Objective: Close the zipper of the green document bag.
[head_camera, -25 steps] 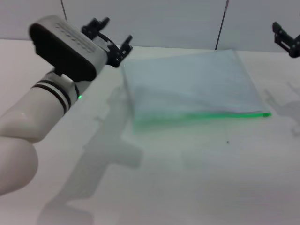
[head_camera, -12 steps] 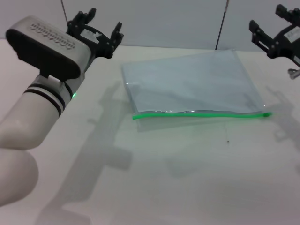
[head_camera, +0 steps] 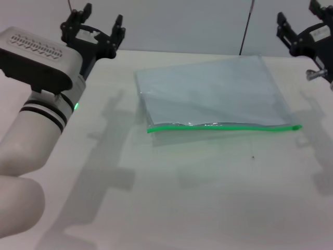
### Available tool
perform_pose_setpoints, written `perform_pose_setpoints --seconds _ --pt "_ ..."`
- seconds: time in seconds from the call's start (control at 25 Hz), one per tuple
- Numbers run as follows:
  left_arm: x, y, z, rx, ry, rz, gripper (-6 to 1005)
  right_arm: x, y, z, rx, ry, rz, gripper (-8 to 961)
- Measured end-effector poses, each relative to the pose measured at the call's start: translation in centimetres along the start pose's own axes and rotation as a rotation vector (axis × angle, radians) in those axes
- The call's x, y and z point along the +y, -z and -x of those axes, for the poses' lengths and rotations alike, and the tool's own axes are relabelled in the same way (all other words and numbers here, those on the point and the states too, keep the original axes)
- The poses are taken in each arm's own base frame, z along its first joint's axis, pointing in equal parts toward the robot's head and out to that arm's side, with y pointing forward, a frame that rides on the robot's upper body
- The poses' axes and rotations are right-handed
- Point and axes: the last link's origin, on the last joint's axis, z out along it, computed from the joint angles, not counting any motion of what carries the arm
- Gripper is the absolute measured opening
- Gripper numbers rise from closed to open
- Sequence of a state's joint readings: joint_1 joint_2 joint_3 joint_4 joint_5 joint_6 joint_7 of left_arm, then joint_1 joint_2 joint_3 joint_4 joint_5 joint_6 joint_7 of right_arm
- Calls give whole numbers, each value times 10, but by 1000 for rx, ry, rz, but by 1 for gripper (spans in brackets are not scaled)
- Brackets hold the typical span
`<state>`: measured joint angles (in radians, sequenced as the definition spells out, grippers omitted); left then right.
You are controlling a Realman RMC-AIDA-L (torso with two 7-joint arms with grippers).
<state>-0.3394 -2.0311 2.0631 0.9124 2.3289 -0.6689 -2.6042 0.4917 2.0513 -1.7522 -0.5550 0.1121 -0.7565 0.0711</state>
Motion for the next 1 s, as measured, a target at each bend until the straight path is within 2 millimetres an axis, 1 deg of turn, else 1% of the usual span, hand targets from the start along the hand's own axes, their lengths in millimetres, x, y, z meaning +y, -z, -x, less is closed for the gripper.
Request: perform_pose_setpoints --seconds 0.28,0.44,0.56,1.0 --pt "-8 4 -2 51 26 -68 673 -5 4 -1 -30 -43 -143 731" --pt "-11 7 -4 74 29 -90 672 -2 11 0 -57 -30 -193 731" --pt "-13 8 -1 68 32 -101 671 2 14 -2 -57 -40 -224 731" --pt "-13 5 1 57 34 -101 673 3 11 -4 -42 -38 -212 730"
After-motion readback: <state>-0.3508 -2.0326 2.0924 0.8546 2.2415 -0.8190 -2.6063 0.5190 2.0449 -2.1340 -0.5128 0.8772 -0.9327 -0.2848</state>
